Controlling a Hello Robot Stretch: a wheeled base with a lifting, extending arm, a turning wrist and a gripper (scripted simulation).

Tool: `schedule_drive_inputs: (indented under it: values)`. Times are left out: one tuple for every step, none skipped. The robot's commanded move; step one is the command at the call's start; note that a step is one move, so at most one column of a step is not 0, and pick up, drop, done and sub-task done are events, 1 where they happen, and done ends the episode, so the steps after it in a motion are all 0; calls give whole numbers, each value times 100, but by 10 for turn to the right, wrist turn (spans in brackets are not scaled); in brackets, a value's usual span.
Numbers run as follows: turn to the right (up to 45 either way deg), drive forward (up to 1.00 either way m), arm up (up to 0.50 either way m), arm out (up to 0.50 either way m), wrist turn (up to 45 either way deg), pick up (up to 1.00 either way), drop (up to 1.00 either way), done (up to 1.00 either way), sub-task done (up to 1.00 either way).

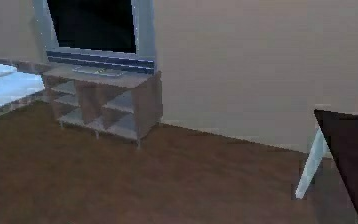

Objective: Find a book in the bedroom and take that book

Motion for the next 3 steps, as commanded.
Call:
schedule_drive_inputs:
  values:
    - [-420, 0, 0, 0, 0, 0, 0, 0, 0]
    - [0, 20, 0, 0, 0, 0, 0, 0, 0]
    - [450, 0, 0, 0, 0, 0, 0, 0, 0]
